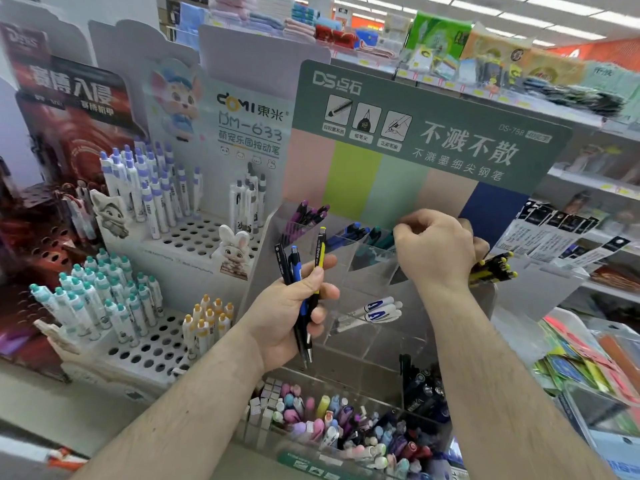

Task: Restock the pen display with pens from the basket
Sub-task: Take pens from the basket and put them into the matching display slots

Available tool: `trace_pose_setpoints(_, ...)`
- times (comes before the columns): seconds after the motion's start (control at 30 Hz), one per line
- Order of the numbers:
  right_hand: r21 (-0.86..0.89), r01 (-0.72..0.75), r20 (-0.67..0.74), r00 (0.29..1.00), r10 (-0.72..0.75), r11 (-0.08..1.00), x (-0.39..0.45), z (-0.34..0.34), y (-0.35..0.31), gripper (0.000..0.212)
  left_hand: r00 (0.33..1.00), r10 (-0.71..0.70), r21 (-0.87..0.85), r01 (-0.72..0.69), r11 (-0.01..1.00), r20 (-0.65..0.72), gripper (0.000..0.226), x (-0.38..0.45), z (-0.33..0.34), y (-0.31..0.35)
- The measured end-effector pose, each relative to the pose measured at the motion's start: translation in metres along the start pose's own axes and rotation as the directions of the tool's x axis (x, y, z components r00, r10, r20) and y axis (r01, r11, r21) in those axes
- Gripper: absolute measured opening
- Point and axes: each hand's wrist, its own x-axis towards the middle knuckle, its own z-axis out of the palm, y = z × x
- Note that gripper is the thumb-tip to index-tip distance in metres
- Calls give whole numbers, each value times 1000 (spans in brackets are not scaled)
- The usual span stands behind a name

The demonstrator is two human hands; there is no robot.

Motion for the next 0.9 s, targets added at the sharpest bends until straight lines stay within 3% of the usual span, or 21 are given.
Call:
trace_pose_setpoints(0.07,-48,11,22,1000,-10,999,-1,-4,-2,18,1000,9,28,-9,1000,9,36,-2,2,-1)
trace_pose_setpoints(0.13,-80,35,-69,997,-41,996,-9,-6,0,19,1000,22,90,-23,996,9,34,-3,5,-2)
trace_pose_setpoints(0.2,3,97,-199,975,-95,995,-25,-8,-3,17,999,39,173,-39,984,5,26,-4,7,-3)
trace_pose_setpoints(0.23,93,124,-192,976,-104,988,-34,-9,-6,16,999,45,211,-45,977,5,24,-4,8,-3)
trace_pose_setpoints(0.3,302,63,40,996,-79,951,-50,-11,-15,18,998,52,275,-55,960,21,20,-4,10,-5)
trace_pose_setpoints(0.37,337,-29,280,957,-71,941,-60,-11,-16,24,997,53,337,-70,939,61,15,-5,13,-8)
trace_pose_setpoints(0.5,434,-125,208,977,35,892,-62,-11,1,16,997,16,389,-44,920,75,26,-4,20,-10)
trace_pose_setpoints(0.67,674,-237,21,953,303,700,-53,-26,25,22,999,1,165,-9,986,49,39,1,27,-15)
trace_pose_setpoints(0.9,850,-368,162,863,478,376,-55,-42,46,10,967,52,-254,14,967,251,52,16,46,-36)
